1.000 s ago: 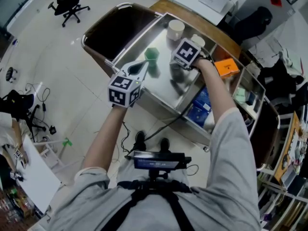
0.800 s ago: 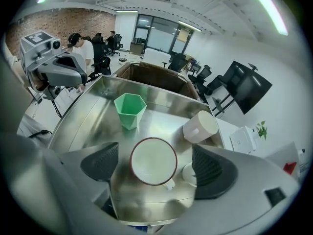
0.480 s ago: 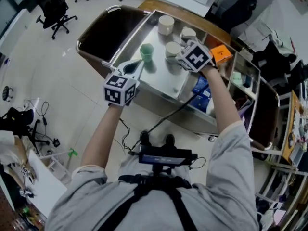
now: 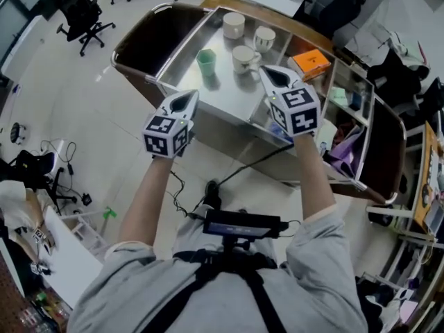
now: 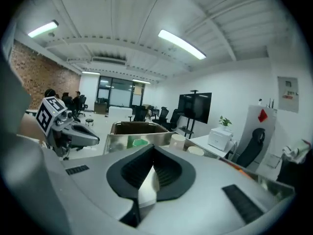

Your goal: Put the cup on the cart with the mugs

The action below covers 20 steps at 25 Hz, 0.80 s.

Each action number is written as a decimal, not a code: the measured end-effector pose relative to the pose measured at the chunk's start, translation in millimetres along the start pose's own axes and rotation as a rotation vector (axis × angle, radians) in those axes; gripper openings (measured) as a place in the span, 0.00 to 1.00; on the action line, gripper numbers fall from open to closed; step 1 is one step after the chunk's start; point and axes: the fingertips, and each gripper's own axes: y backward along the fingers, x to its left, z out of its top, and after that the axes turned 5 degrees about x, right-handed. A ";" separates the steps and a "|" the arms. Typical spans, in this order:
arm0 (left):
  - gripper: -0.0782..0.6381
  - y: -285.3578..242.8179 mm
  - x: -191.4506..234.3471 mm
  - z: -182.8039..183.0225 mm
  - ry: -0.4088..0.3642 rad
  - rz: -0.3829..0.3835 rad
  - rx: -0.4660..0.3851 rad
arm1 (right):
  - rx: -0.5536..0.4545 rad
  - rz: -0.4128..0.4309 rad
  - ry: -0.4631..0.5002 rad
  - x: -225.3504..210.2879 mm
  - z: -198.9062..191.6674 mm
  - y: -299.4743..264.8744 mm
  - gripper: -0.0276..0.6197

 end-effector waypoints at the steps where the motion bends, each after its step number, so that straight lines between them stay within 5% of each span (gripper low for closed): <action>1: 0.11 6.1 -4.5 -3.8 0.008 0.014 -0.002 | -0.021 0.001 -0.035 2.3 -6.0 10.1 0.05; 11: 0.11 73.3 -46.8 -49.2 0.075 0.135 -0.001 | -0.079 -0.002 -0.318 35.6 -92.1 100.4 0.05; 20: 0.11 120.0 -69.3 -92.4 0.137 0.215 0.015 | -0.065 -0.025 -0.345 46.2 -136.1 147.7 0.05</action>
